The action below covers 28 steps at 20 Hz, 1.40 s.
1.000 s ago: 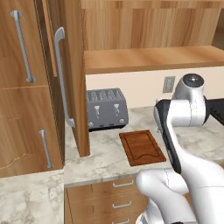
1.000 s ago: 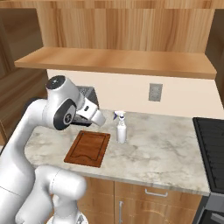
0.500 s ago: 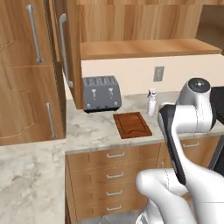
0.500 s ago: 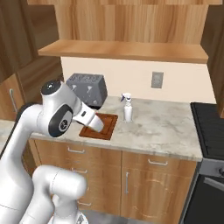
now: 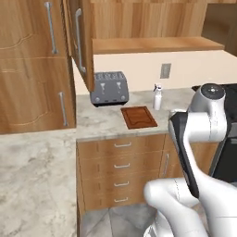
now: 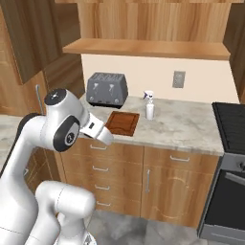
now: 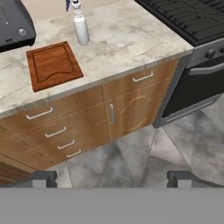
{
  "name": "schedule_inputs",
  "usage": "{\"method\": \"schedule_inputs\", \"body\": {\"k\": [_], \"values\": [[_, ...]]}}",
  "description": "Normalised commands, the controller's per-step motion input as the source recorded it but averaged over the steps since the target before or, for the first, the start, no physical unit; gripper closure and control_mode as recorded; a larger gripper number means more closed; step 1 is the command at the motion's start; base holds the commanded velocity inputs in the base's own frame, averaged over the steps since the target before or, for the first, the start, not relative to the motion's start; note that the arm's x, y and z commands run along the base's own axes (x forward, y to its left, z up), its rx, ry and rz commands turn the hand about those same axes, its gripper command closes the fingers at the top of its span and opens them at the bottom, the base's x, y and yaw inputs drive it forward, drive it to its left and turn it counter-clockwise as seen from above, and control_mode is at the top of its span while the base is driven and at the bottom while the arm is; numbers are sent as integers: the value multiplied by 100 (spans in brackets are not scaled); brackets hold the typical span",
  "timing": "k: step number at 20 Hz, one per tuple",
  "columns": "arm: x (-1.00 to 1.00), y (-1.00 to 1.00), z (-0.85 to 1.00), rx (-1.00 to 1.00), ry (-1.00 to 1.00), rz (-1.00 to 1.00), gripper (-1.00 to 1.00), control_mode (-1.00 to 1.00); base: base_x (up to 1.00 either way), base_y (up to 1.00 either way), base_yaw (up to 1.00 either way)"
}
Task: Grab the spray bottle from the cabinet, then place it next to the cutting board for sanitizing. Then grab the dish brush from the countertop next to the sink and place it next to the cutting board.
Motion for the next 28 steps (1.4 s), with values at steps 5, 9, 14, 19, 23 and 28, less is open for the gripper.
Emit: {"method": "schedule_inputs", "body": {"k": [5, 9, 14, 19, 23, 28], "values": [[0, 0, 0, 0, 0, 0, -100, 100, -3, 9, 13], [0, 0, 0, 0, 0, 0, -100, 100, -2, -19, -79], [0, 0, 0, 0, 0, 0, -100, 100, 0, 0, -100], [0, 0, 0, 0, 0, 0, -100, 100, 0, 0, -100], [0, 0, 0, 0, 0, 0, -100, 100, 0, 0, -99], [0, 0, 0, 0, 0, 0, -100, 100, 11, 15, -93]]}}
